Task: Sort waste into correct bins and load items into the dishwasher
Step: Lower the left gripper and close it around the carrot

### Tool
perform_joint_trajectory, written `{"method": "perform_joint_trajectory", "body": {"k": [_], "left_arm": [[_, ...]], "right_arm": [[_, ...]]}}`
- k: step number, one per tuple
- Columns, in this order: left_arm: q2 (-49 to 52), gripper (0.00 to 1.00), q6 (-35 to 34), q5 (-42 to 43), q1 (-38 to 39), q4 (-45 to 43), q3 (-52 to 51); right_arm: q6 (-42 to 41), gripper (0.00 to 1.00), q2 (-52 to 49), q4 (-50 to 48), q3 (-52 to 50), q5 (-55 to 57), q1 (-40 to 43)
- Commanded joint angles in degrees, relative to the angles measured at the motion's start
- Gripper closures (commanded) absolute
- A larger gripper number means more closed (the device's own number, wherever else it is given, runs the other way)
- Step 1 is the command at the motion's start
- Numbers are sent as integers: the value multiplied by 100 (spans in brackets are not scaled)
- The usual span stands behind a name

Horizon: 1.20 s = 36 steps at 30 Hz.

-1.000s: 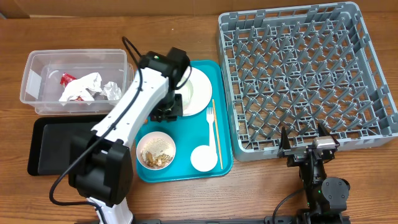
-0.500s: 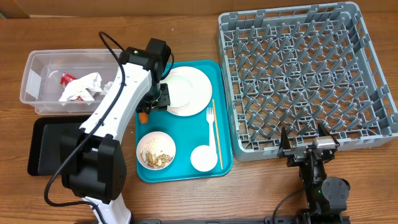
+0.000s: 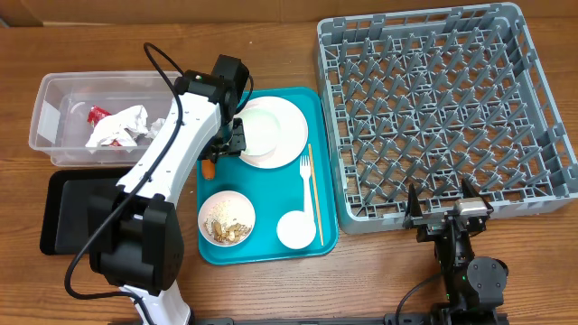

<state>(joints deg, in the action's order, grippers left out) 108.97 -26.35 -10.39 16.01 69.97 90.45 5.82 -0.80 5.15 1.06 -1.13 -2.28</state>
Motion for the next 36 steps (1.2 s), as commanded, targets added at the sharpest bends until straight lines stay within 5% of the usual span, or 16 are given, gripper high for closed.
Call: {"method": "perform_joint_trajectory", "body": {"k": [1, 33, 36], "left_arm": [[-144, 61, 70, -227, 2, -22, -35], [-142, 56, 564, -385, -9, -1294, -1388], [-142, 61, 584, -498, -48, -1353, -1449]], "right_arm": [[0, 0, 50, -35, -61, -4, 15], [0, 0, 50, -35, -61, -4, 15], [0, 0, 50, -35, -61, -4, 15]]}}
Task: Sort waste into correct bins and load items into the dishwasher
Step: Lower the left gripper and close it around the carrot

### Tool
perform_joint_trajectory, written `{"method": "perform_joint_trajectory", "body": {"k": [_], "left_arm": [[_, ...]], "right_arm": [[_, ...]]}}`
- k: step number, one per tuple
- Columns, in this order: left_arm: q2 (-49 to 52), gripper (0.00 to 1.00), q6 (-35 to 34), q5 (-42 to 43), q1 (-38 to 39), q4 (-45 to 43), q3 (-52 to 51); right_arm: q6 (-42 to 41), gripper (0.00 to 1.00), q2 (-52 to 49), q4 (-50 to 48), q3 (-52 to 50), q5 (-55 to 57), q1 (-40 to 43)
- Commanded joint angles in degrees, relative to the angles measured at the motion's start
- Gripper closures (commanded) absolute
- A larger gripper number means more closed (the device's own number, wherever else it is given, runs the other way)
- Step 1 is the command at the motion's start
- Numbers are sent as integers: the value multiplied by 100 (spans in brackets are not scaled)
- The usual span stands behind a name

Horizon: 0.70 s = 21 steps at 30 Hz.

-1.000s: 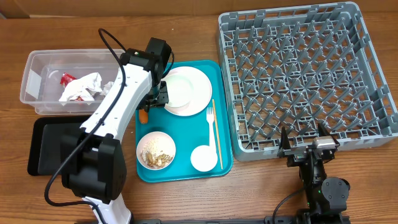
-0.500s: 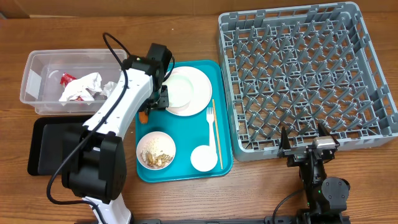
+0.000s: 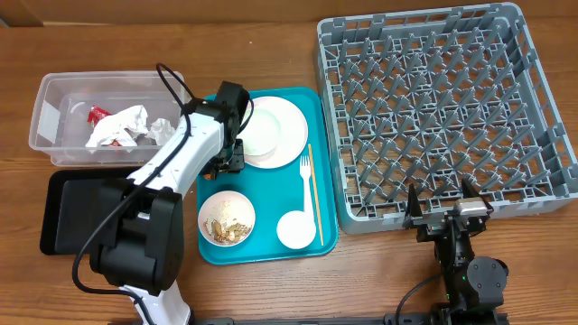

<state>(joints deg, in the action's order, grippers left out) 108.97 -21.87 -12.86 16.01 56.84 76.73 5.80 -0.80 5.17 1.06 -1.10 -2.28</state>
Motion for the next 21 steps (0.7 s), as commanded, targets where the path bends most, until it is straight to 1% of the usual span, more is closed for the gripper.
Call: {"method": "perform_joint_trajectory", "body": {"k": [1, 3, 6, 12, 21], "left_arm": [[-142, 63, 162, -313, -66, -70, -101], [-142, 61, 212, -348, -118, -177, -153], [-142, 54, 267, -251, -203, -369, -227], [-142, 50, 269, -256, -247, -601, -286], [-140, 49, 376, -256, -251, -868, -367]], "right_arm": [[2, 0, 50, -37, -61, -7, 15], [2, 0, 50, -37, -61, -7, 15], [2, 0, 50, -37, -61, -7, 15], [2, 0, 50, -37, -61, -7, 15], [2, 0, 50, -37, -61, -7, 15]]}}
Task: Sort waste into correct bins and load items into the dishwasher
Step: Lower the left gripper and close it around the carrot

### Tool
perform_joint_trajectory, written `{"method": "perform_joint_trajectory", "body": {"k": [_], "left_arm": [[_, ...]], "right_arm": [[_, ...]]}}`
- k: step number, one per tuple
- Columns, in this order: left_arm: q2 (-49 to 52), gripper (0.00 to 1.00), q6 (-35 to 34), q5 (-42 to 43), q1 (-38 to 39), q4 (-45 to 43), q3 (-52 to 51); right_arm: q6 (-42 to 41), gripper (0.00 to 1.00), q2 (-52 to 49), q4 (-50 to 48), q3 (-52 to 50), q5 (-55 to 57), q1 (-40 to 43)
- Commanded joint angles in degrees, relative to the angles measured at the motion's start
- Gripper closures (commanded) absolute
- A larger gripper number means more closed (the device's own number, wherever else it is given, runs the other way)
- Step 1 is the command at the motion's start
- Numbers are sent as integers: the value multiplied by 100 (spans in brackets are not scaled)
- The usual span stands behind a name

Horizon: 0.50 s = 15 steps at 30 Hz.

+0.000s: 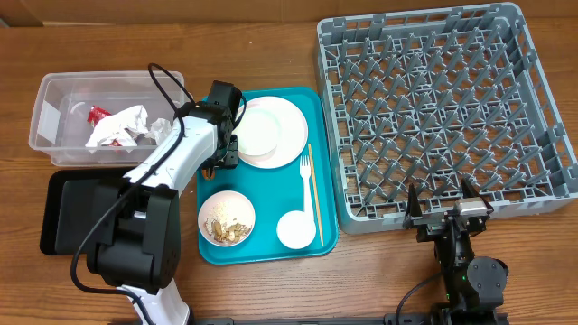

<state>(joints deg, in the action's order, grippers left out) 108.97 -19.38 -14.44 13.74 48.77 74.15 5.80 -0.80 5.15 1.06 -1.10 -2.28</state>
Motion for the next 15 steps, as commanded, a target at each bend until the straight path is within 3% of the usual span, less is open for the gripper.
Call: {"method": "perform_joint_trajectory", "body": {"k": [1, 11, 15], "left_arm": [[-140, 49, 127, -98, -24, -107, -142], [-140, 47, 160, -105, -28, -455, -525], [-140, 51, 162, -101, -28, -470, -557]], "right_arm": [[2, 0, 50, -35, -61, -7, 15], [2, 0, 50, -35, -61, -7, 15], [2, 0, 50, -35, -61, -7, 15]]}}
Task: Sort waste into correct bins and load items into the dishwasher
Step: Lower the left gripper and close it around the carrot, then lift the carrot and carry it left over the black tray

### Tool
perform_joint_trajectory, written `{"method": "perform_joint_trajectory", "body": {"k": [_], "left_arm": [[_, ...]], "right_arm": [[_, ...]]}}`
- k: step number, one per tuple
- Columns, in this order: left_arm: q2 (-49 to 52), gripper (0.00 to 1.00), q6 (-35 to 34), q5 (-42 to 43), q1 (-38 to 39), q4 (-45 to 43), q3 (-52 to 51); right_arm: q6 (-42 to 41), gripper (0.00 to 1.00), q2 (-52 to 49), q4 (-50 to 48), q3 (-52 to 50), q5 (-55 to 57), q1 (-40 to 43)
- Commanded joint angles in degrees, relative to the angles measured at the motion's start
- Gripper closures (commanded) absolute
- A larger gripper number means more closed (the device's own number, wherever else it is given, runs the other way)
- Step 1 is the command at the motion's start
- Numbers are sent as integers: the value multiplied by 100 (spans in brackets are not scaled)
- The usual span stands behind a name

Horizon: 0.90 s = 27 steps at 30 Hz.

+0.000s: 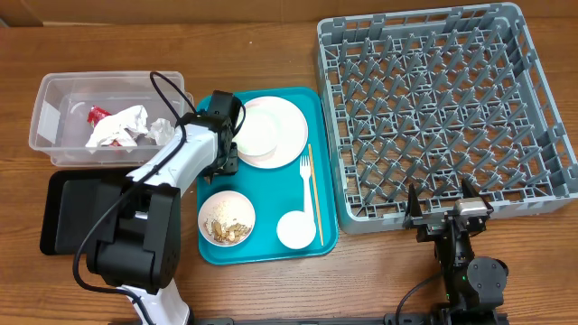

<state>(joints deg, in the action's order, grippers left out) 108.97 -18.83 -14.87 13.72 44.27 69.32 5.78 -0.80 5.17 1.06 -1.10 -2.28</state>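
Observation:
A teal tray [267, 254] holds stacked white plates [271, 131], a bowl of food scraps [227, 219], a small white cup [295, 229], a white fork [305, 177] and a wooden chopstick [315, 194]. My left gripper [226, 161] points down at the tray's left edge, just beside the plates. Its jaws are hidden under the wrist, so nothing shows between them. The grey dishwasher rack [433, 108] stands at the right with nothing in it. My right gripper [440, 206] rests at the rack's near edge with its fingers apart and nothing between them.
A clear plastic bin [52, 97] at the left holds crumpled paper waste [117, 126]. A black tray [72, 212] lies in front of it, partly under my left arm. Bare wooden table runs along the front.
My left gripper has shifted slightly to the left and toward the back along the tray's left edge. Nothing on the tray has moved, and the right arm is still.
At first my left gripper stood at the plates' left rim, with a small orange piece showing on the tray's left edge below it. Then it sat lower over that spot, hiding the piece. It has stayed there with small shifts.

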Motion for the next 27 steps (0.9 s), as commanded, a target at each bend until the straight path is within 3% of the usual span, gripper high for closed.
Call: {"method": "perform_joint_trajectory", "body": {"k": [1, 3, 14, 17, 20, 27], "left_arm": [[-140, 52, 109, -57, -26, -37, -74], [-140, 52, 109, -59, -26, -68, -74], [-140, 72, 107, -57, -26, -96, -74], [-140, 80, 107, -57, -26, -98, -74], [-140, 96, 107, -83, -26, -96, -74], [-153, 96, 103, -190, -26, 37, 81]], "right_arm": [[4, 0, 50, -37, -61, -7, 15], [4, 0, 50, -37, -61, -7, 15], [4, 0, 50, -37, -61, -7, 15], [4, 0, 50, -37, -61, -7, 15], [4, 0, 50, -37, -61, -7, 15], [4, 0, 50, -37, -61, -7, 15]]}}
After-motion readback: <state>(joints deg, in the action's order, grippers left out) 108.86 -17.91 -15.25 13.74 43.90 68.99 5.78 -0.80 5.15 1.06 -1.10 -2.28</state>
